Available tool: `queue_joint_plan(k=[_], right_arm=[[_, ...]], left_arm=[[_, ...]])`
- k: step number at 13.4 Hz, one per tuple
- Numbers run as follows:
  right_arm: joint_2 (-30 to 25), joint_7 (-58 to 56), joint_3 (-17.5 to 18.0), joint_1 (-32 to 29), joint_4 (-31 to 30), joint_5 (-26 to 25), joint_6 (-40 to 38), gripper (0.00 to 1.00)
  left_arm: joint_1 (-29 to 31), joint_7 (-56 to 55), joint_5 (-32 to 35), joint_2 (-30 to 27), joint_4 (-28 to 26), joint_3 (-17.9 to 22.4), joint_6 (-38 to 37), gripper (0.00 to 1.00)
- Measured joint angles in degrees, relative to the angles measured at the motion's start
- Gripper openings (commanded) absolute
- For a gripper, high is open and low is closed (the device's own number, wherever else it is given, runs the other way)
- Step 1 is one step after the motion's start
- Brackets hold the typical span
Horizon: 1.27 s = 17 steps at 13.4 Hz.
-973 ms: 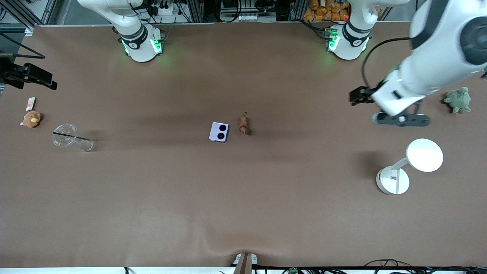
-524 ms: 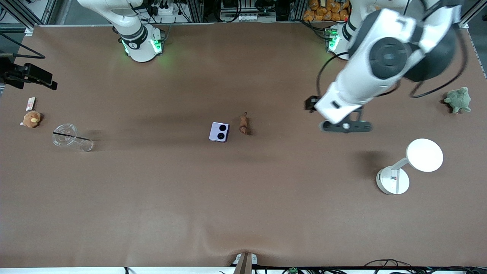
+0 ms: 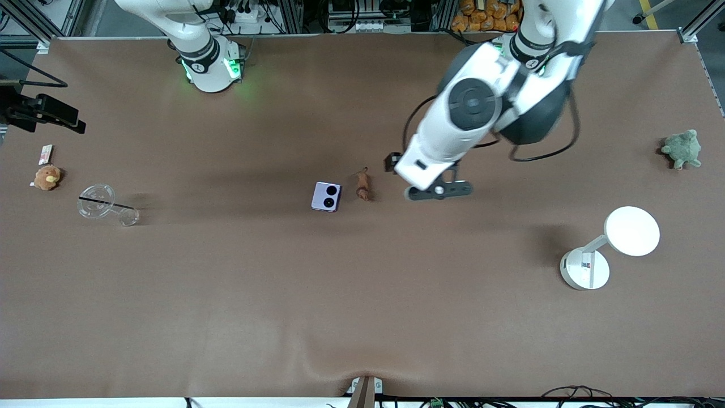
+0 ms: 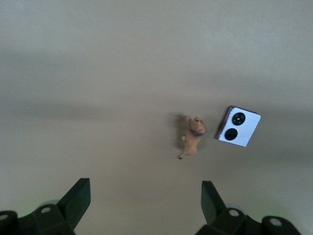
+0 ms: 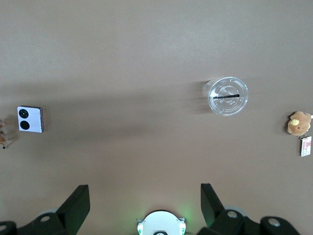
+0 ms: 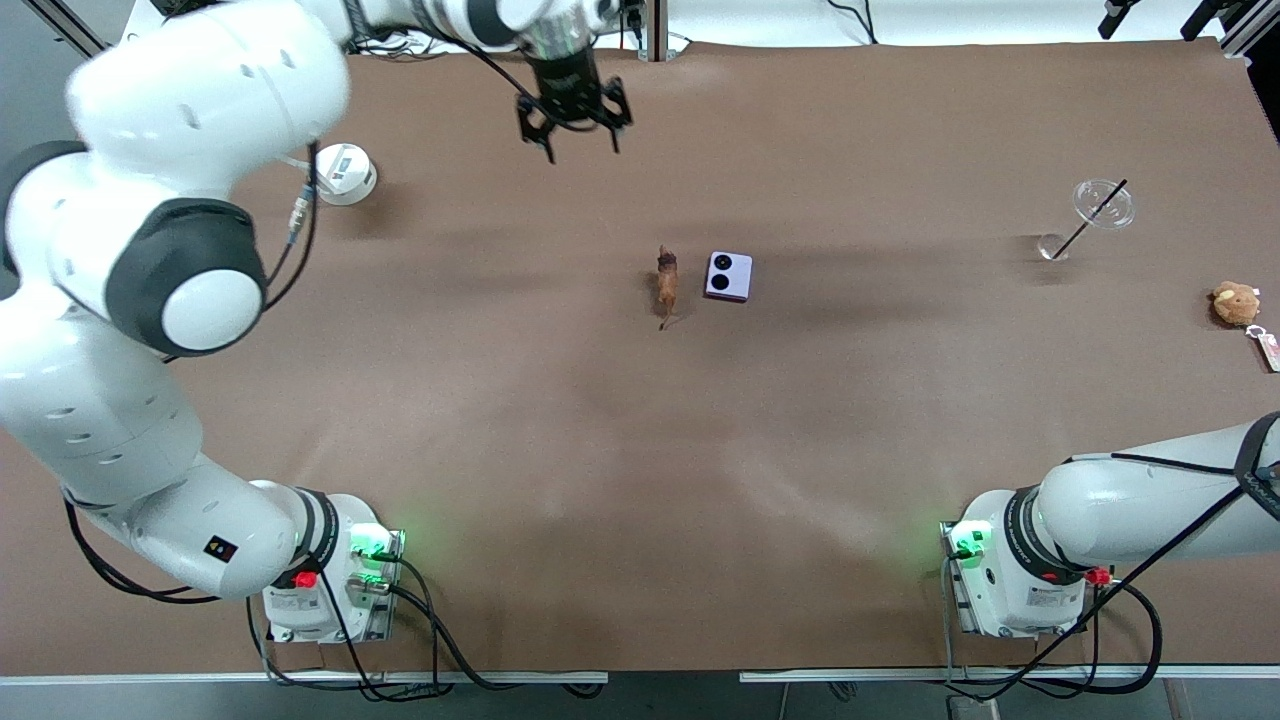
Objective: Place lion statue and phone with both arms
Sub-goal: 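Reach the left gripper down toward the orange lion figurine, then grasp the orange lion with the left gripper while the right gripper reaches out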
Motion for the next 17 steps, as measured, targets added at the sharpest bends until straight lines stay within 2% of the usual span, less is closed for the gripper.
queue_joint_plan(k=[5, 10, 14, 15, 16, 17], right_arm=[[0.00, 0.00, 0.02, 0.00, -0.06, 0.00, 0.00, 1.00], [0.50, 0.00, -0.10, -0.01, -0.12, 0.13, 0.10, 1.00], [2.31, 0.00, 0.02, 0.01, -0.14, 0.34, 0.12, 1.00], [3.15, -0.01, 0.07, 0.05, -0.20, 0.38, 0.07, 1.00], [4.50, -0.05, 0.18, 0.19, -0.34, 0.45, 0.00, 1.00], [6.24, -0.13, 0.28, 0.66, -0.35, 0.54, 0.06, 1.00]], left_arm=[[-6.67, -7.31, 1.21, 7.28, 0.06, 0.37, 9.34, 1.00], [-11.44, -14.06, 8.88, 16.90, 0.13, 0.53, 15.16, 1.00], [-12.65, -15.12, 9.62, 19.82, 0.40, 0.66, 17.90, 1.00], [-12.65, -15.11, 9.66, 20.36, 0.41, 0.75, 18.55, 0.86], [-12.67, -15.22, 9.67, 20.99, 0.43, 0.78, 19.33, 0.67], [-12.80, -15.88, 9.75, 21.62, 0.44, 0.78, 19.85, 0.43]])
